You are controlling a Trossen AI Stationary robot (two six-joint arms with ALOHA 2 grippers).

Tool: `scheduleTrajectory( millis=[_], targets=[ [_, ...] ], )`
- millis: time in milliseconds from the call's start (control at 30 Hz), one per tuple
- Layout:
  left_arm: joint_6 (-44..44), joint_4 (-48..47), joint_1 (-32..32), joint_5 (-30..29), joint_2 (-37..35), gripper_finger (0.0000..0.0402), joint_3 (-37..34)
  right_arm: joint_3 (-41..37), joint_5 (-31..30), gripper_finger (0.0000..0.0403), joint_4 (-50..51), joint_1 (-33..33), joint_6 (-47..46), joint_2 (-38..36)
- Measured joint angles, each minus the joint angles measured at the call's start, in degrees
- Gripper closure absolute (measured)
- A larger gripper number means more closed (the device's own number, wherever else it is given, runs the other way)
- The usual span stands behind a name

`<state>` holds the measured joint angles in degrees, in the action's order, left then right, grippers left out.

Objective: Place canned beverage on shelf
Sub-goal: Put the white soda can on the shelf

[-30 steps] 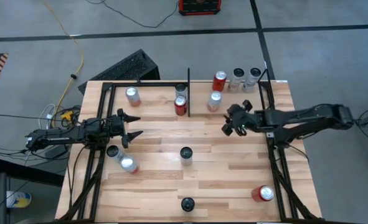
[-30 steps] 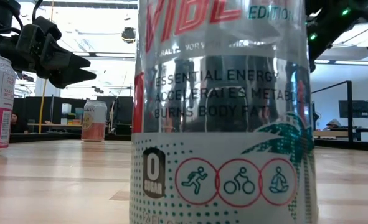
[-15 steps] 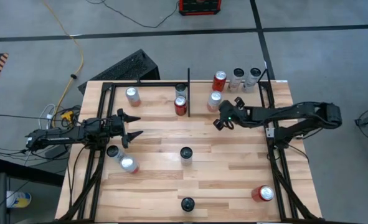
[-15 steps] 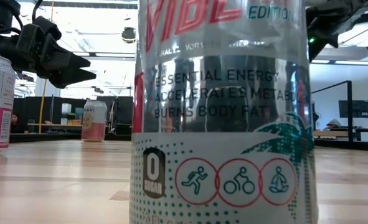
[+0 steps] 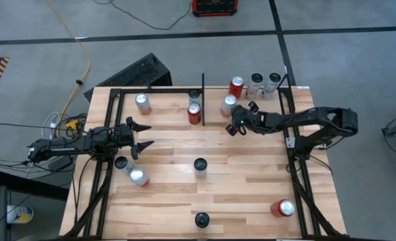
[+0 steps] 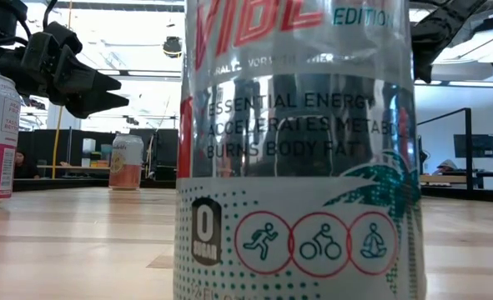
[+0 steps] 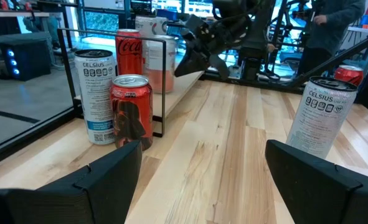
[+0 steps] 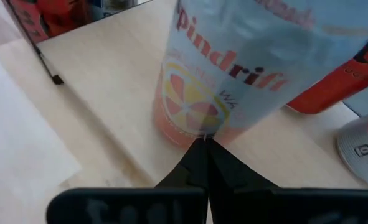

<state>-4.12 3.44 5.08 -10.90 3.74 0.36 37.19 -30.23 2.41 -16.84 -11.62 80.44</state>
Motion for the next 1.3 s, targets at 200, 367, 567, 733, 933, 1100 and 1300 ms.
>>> scheduleTrajectory(
  millis=[200,367,567,733,933,1100,1300],
  targets=[
    [0.0,0.0,0.0,0.0,0.0,0.0074,0.0,0.0,1.0,0.0385,-4.8,-2.1,1.7,0.6],
    [0.0,0.0,0.0,0.0,0.0,0.0074,0.0,0.0,3.6,0.0385,-8.5,-3.7,3.1,0.4],
    [0.0,0.0,0.0,0.0,0.0,0.0074,0.0,0.0,4.9,0.0385,-12.1,-5.3,3.3,0.4],
    [0.0,0.0,0.0,0.0,0.0,0.0074,0.0,0.0,4.9,0.0385,-13.9,-6.2,4.3,0.4],
    [0.0,0.0,0.0,0.0,0.0,0.0074,0.0,0.1,5.3,0.0385,-17.0,-6.2,4.8,0.4],
    [0.0,0.0,0.0,0.0,0.0,0.0074,0.0,2.4,5.7,0.0385,-16.3,-6.3,6.1,2.0],
    [0.0,0.0,0.0,0.0,0.0,0.0074,0.0,7.7,2.7,0.0385,-12.7,-6.6,6.1,5.2]
  ],
)
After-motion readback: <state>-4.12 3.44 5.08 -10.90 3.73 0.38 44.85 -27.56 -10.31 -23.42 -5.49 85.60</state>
